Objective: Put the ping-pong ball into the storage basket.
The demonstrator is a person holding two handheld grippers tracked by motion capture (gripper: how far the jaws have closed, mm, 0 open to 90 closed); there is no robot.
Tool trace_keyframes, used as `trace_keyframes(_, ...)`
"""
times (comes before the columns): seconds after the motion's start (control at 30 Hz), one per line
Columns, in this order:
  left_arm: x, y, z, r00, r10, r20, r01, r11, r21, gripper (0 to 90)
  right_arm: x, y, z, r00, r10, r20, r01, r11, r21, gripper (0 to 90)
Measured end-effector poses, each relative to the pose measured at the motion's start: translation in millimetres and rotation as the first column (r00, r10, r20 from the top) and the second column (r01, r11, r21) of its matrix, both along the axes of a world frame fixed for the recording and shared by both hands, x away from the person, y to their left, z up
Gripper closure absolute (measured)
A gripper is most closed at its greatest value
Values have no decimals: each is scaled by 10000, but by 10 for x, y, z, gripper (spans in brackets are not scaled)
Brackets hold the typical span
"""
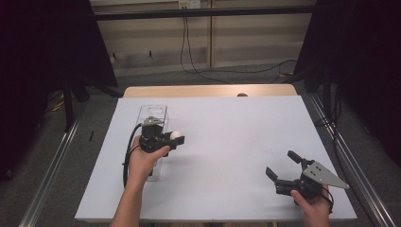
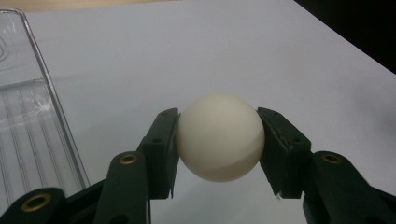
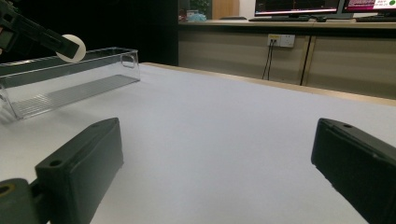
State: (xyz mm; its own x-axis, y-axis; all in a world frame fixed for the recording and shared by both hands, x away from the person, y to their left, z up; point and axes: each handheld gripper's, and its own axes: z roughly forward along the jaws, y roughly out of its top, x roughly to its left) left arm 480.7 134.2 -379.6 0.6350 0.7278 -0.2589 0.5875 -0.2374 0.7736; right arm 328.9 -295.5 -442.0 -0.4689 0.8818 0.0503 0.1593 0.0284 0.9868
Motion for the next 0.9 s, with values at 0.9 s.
trace_keyframes(0.9,8,74,38,9998,171,123,-174,9996,203,511,3,8,2,10000,-13,11,13,10000,-10,15)
